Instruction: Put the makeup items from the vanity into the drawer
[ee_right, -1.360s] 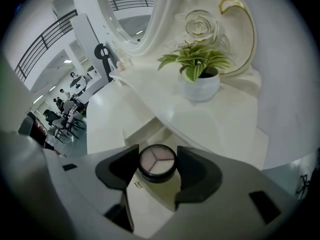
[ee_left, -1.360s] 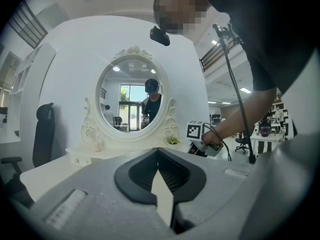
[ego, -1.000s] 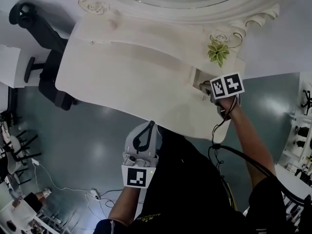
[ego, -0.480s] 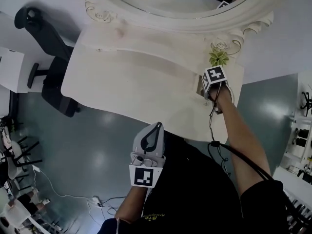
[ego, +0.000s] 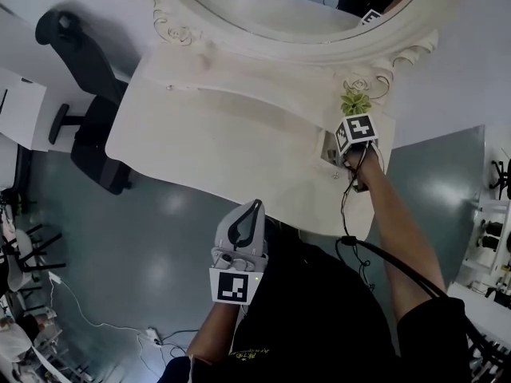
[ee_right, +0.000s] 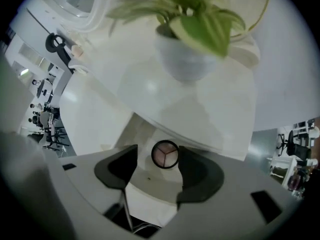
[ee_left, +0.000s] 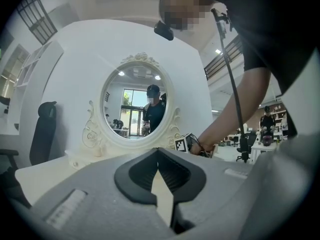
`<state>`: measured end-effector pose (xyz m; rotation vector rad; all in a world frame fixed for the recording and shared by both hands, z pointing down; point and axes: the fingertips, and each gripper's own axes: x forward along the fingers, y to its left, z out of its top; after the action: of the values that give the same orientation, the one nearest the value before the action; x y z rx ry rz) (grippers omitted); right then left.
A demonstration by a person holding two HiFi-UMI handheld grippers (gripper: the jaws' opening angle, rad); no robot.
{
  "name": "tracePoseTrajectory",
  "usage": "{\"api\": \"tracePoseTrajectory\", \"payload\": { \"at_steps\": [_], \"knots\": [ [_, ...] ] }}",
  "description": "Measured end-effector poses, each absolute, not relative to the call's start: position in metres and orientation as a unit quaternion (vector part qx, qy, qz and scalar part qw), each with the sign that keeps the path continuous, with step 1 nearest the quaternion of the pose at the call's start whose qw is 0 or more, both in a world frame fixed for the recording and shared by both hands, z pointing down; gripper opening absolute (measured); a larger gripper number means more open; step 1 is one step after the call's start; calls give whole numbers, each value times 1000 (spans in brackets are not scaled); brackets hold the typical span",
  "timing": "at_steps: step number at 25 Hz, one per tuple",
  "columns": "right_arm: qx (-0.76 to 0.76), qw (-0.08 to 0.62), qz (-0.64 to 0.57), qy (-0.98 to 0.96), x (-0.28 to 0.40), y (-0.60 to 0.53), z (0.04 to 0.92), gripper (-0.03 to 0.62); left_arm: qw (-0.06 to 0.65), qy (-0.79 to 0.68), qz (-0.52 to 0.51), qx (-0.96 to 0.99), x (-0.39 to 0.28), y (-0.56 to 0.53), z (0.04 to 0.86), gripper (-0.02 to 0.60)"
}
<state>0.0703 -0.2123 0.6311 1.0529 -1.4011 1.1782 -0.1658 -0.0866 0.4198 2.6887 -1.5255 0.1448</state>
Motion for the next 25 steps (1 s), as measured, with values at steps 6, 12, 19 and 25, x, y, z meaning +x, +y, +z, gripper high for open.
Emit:
{"api": "tracePoseTrajectory", "payload": {
  "at_steps": [6,12,19,25],
  "knots": [
    [425,448,473,-629,51,-202,594,253,4,-498,48,866,-159,-88,406,21],
    [423,397,360,-730,39,-179,511,217,1,-508,40,860,-150,-82,391,21],
    [471,197,51,-858,26,-133,377,2,-10,-546,16,837,-164,-63,365,21],
    [447,50,-20,-893,24,-59,341,2,-32,-584,1,811,-190,-33,337,21]
  ]
}}
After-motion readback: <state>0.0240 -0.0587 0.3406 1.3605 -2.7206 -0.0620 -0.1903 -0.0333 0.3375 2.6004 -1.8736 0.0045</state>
